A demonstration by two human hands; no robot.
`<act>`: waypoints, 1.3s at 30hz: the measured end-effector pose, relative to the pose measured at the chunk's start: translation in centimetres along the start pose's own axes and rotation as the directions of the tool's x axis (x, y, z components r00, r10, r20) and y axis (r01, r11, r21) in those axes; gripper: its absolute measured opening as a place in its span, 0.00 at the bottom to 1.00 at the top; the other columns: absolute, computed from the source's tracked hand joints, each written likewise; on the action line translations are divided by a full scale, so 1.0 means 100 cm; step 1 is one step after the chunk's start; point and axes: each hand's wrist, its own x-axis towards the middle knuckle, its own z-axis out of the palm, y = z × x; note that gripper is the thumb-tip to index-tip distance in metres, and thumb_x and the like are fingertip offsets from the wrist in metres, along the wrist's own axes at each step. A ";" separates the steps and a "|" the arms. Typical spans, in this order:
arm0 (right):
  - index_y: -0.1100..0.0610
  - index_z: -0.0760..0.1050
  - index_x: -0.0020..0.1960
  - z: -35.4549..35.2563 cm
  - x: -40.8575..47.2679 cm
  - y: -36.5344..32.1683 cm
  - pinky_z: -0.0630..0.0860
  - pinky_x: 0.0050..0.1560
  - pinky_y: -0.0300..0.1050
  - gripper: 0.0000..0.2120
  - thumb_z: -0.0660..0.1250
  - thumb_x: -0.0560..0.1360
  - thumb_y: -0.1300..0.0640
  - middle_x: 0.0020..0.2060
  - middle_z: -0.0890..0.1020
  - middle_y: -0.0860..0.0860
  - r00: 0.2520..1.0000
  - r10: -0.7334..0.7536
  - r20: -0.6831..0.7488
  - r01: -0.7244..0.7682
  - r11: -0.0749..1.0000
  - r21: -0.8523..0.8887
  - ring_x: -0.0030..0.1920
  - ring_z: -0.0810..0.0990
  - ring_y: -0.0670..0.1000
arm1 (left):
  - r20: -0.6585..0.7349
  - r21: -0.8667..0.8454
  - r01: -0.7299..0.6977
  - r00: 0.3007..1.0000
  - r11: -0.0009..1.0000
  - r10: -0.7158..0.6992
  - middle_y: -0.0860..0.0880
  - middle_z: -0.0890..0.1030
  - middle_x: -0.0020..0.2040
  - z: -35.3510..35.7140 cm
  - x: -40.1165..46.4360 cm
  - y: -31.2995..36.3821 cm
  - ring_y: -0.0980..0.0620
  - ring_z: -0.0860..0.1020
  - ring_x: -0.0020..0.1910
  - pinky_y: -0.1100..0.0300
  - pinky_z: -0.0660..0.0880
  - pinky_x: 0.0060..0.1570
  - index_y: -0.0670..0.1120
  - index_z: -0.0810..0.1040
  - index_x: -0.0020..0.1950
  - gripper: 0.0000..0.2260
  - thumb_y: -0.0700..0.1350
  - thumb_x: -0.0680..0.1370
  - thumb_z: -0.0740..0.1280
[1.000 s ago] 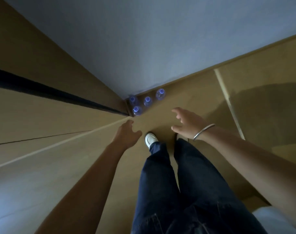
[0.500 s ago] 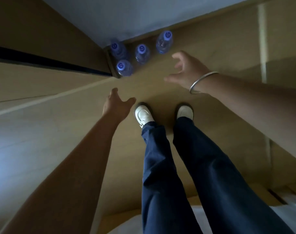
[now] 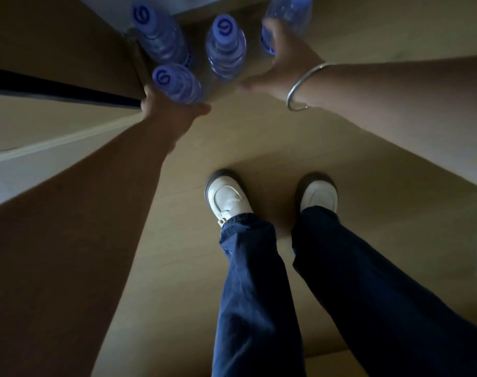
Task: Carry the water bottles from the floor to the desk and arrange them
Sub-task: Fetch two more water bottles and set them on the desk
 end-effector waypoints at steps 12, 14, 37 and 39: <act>0.51 0.62 0.64 0.037 0.099 0.001 0.62 0.50 0.39 0.37 0.77 0.62 0.49 0.51 0.63 0.48 0.994 -0.088 0.059 0.097 0.981 -0.170 0.51 0.63 0.45 | -0.049 -0.023 -0.188 0.981 0.982 0.187 0.54 0.76 0.54 0.003 0.047 -0.011 0.56 0.74 0.54 0.64 0.71 0.56 0.46 0.73 0.64 0.33 0.48 0.62 0.79; 0.55 0.62 0.68 0.043 0.096 0.000 0.64 0.48 0.39 0.40 0.77 0.62 0.51 0.50 0.64 0.48 0.994 -0.110 -0.014 0.107 0.985 -0.137 0.50 0.65 0.44 | -0.060 -0.056 -0.244 0.969 0.968 0.240 0.53 0.77 0.53 0.004 0.045 -0.013 0.56 0.75 0.53 0.64 0.72 0.55 0.46 0.74 0.63 0.31 0.45 0.62 0.80; 0.58 0.63 0.45 -0.075 -0.234 -0.199 0.74 0.38 0.51 0.23 0.74 0.62 0.51 0.36 0.77 0.54 0.823 -0.400 0.404 0.542 0.766 -0.345 0.38 0.76 0.61 | -0.327 -0.075 -0.002 0.945 0.997 -0.022 0.58 0.73 0.29 -0.167 -0.314 -0.027 0.60 0.72 0.29 0.62 0.69 0.32 0.53 0.68 0.30 0.19 0.57 0.58 0.78; 0.58 0.64 0.46 -0.092 -0.269 -0.243 0.76 0.40 0.53 0.23 0.72 0.62 0.49 0.35 0.77 0.54 0.799 -0.450 0.399 0.580 0.750 -0.318 0.38 0.77 0.60 | -0.375 -0.119 -0.010 0.926 0.993 -0.036 0.57 0.73 0.28 -0.195 -0.355 -0.020 0.57 0.72 0.28 0.62 0.70 0.30 0.52 0.69 0.30 0.19 0.58 0.58 0.77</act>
